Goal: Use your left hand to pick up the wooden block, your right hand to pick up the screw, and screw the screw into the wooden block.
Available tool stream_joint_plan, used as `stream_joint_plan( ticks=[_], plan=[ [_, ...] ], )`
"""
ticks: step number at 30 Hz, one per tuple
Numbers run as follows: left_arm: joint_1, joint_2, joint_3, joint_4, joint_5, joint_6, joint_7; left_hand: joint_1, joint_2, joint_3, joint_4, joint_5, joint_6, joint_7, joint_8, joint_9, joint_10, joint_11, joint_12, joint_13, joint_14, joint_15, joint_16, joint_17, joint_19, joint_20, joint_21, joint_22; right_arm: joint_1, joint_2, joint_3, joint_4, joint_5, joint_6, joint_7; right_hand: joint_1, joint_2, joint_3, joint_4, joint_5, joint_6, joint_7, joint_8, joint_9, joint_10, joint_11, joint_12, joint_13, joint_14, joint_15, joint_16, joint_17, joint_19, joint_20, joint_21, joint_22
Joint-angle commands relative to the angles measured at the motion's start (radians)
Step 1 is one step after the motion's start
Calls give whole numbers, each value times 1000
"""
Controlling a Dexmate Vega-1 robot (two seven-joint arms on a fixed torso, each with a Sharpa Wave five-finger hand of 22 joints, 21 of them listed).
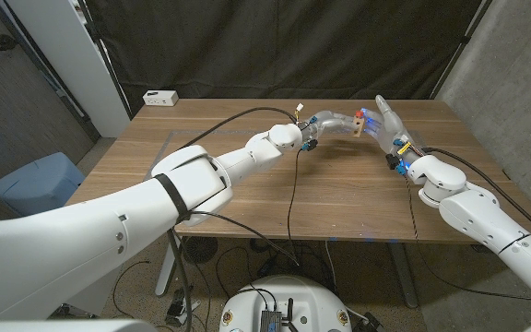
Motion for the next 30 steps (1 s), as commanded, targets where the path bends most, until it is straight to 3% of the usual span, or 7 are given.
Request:
stream_joint_plan(
  ticks=[1,30],
  plan=[
    [7,4,-4,0,-1,-17,-6,1,7,21,11,4,24,-9,11,3,-1,-1,2,2,11,-68,2,2,8,-1,1,4,-2,-4,-5,-12,1,-5,0,-11,4,-1,7,5,7,0,8,0,-163,-10,4,2,-207,-6,4,5,-8,4,1,1],
    [14,4,-11,0,-4,-19,-12,1,9,22,11,4,22,-9,11,3,0,3,2,2,11,-65,1,2,9,2,1,4,-71,-30,28,-75,13,-21,-39,-9,6,-1,12,9,13,-1,11,0,-155,-10,7,2,-204,-6,5,4,-6,2,3,1]
  ],
)
